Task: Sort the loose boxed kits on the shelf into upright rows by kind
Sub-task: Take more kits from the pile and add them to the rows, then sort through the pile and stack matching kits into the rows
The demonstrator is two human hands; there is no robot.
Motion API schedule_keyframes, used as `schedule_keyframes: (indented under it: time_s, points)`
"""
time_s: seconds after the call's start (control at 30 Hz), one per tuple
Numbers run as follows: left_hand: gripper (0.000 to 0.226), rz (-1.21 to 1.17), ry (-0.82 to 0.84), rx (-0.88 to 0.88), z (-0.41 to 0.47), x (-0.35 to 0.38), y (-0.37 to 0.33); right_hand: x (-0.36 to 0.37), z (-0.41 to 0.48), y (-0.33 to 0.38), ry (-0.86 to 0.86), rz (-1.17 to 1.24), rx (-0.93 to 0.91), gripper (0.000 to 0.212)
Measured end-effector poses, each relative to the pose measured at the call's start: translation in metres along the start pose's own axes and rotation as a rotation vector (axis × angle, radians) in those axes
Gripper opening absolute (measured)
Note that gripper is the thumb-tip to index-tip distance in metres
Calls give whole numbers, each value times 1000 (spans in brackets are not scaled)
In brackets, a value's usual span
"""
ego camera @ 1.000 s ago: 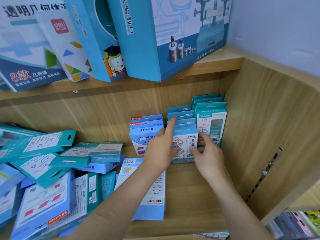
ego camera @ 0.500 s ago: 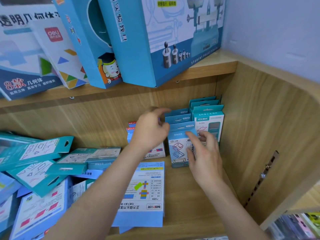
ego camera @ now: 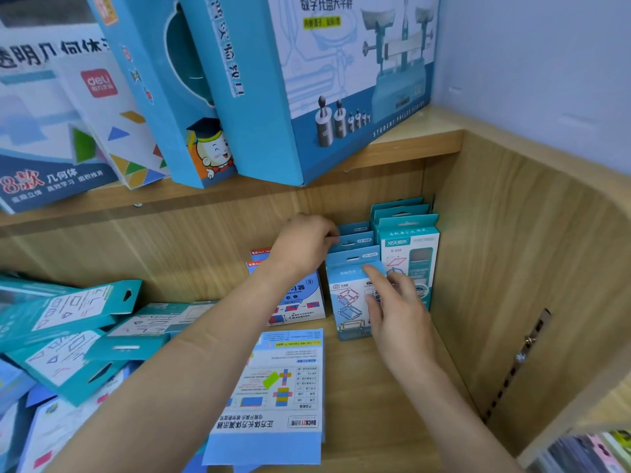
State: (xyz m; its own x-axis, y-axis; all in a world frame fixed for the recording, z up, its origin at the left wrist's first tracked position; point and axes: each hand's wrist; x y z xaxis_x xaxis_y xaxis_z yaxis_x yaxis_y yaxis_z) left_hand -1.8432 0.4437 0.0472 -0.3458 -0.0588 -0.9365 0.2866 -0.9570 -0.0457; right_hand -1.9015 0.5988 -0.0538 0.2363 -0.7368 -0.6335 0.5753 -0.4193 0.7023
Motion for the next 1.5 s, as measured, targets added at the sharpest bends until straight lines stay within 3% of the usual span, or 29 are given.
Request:
schedule_keyframes:
  time_s: [0.17,0.33,0.6,0.7,0.83,0.93,1.1,1.33,1.43,1.5]
  points:
    - [24,-23,-14,2,-6,1,3,1,0,0,-9,3,-27,44]
    - [25,-130,-55,-35,-25,-15,3,-13,-4,-1,-28,-72,-46,57]
    - [15,-267,-86,-116,-164,-40,-22,-40,-25,0,-11,-4,-105,54]
    - [15,-310,-4,-152,-208,-29,-18,-44,-38,3,87,88,-111,48]
    - [47,-325,105,-173,-247,-15,-15,-41,-61,10,220,185,-155,43]
    - [55,-312,120,-192,-265,-7,-20,-35,-73,14,310,199,-191,38]
    - [65,-278,103,-249,-283,2,-25,-26,-93,14,521,140,-215,55]
    - [41,-231,82,-229,-293,9,-21,-20,-110,18,769,-120,-377,85]
    - [26,-146,-26,-99,-292,5,-20,-14,-113,18,727,-198,-422,83]
    - [19,-95,-103,-52,-287,0,-21,-10,-112,19,581,-127,-452,68]
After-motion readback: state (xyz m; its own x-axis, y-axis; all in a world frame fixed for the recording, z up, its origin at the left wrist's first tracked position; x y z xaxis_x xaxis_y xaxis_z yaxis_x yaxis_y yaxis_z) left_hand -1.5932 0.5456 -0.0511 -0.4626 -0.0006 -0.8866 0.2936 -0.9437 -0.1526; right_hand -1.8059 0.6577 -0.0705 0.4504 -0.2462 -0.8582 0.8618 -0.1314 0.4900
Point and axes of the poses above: each hand's wrist, its own z-axis towards the middle knuckle, its own x-axis out of the palm, y = z × x, and after that the axes turned 13 degrees about x, right-handed
